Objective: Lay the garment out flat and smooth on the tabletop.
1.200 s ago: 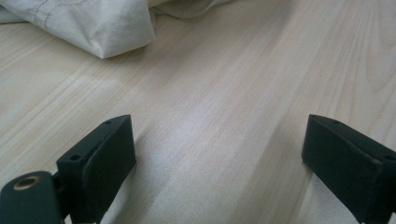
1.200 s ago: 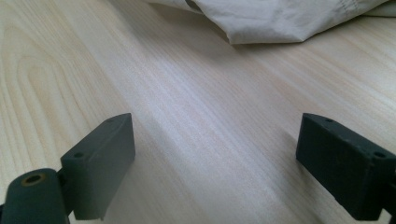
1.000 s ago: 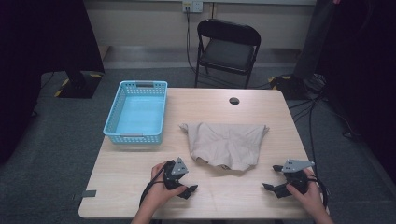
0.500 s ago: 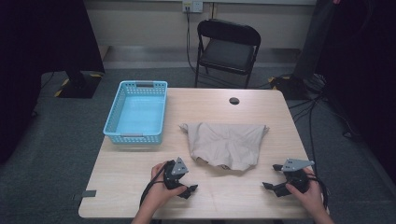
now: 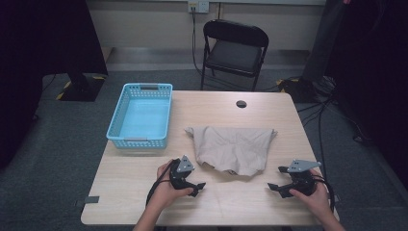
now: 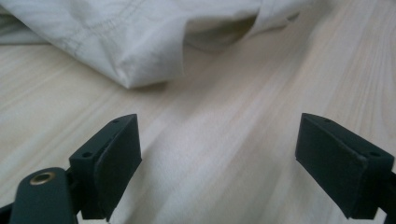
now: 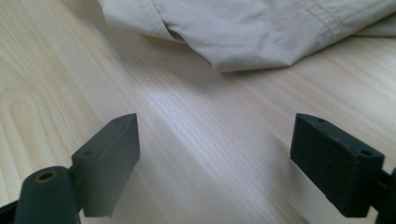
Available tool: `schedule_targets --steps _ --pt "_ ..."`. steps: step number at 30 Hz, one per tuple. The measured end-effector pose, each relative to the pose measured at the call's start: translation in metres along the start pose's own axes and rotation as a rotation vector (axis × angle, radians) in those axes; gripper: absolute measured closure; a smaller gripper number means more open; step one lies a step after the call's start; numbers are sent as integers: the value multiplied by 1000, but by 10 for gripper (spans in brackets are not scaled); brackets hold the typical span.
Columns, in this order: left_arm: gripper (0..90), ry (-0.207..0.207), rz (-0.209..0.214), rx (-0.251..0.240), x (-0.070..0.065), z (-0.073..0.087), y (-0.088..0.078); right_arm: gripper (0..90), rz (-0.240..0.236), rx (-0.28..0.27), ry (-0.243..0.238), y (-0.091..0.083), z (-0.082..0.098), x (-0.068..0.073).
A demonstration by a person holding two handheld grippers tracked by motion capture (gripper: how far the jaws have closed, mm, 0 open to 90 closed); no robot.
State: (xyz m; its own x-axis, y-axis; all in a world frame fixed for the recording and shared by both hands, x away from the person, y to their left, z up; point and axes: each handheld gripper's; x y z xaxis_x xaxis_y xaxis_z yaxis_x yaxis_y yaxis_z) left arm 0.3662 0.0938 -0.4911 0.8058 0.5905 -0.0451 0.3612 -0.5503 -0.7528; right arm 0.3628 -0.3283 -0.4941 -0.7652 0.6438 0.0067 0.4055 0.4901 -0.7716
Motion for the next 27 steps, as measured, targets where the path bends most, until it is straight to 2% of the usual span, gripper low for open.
schedule_targets --steps 3,6,10,18,20,22,24,25,27 --pt "139 -3 -10 -17 2 -6 1 175 13 -10 -18 2 -6 1" --pt "144 2 -16 -20 3 -11 3 197 5 -26 -14 3 -13 1" --pt "168 11 -18 -23 6 -20 11 246 22 -23 -37 8 -20 1" --pt "227 15 -30 -37 10 -26 20 334 60 -19 -48 19 -25 -2" --pt "269 14 -49 -53 14 -28 20 366 64 -24 -52 21 -27 -2" --pt "360 9 -48 -59 17 -29 21 400 73 -30 -63 23 -28 -1" --pt "367 6 -49 -64 18 -30 22 428 74 -30 -70 24 -28 -1" --pt "500 17 -25 -47 18 -31 23 482 75 -44 -78 26 -29 0" --pt "523 24 -27 -44 17 -31 24 534 62 -60 -83 26 -30 0"
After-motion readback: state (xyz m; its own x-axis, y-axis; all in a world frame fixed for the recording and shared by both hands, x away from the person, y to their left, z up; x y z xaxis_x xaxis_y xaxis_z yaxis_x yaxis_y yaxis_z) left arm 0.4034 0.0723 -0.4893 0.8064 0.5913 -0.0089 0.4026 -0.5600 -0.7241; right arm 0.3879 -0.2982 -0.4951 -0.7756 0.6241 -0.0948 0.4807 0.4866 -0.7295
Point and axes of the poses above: each handheld gripper's, and its own axes: y roughly forward along the jaws, z roughly out of its underside, x roughly to its left, and after that the axes turned 8 degrees about x, right-handed
